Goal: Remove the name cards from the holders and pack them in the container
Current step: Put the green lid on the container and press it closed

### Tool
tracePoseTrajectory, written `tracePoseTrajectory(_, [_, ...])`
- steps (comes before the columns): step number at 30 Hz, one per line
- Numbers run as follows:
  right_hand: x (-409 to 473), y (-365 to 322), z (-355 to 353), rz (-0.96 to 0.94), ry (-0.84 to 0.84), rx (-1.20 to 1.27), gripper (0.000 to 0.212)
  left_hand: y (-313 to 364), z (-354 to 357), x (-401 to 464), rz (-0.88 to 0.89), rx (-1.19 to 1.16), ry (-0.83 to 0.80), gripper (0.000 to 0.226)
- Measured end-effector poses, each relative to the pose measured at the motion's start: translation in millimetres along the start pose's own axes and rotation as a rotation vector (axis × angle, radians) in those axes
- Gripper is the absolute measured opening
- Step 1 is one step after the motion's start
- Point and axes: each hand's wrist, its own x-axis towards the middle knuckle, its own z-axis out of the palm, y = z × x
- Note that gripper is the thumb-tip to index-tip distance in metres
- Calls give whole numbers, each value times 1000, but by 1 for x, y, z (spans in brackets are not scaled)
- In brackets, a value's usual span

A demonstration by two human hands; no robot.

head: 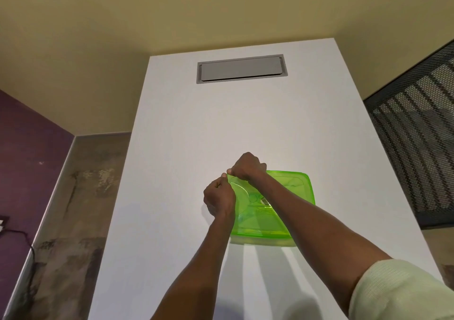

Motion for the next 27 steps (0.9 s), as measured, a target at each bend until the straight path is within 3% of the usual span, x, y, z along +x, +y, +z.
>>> tracePoseTrajectory(10, [-8, 5, 3, -91, 41, 26, 33, -1, -2, -1, 5, -16, -1, 41])
tracePoseTrajectory(14, [-22, 15, 2, -287, 143, 40, 30, 1, -8, -3, 53, -75, -66, 39])
tracePoseTrajectory(17, [-37, 24, 3, -449, 288, -46, 40, 2, -16, 1, 53, -83, -154, 37])
tracePoseTrajectory(21, [-67, 38, 14, -590, 361, -40, 34, -8, -38, 7, 5, -51, -234, 51])
tracePoseTrajectory(27, [-121, 65, 42, -727, 362, -121, 26, -36, -67, -8, -140, -123, -380, 25])
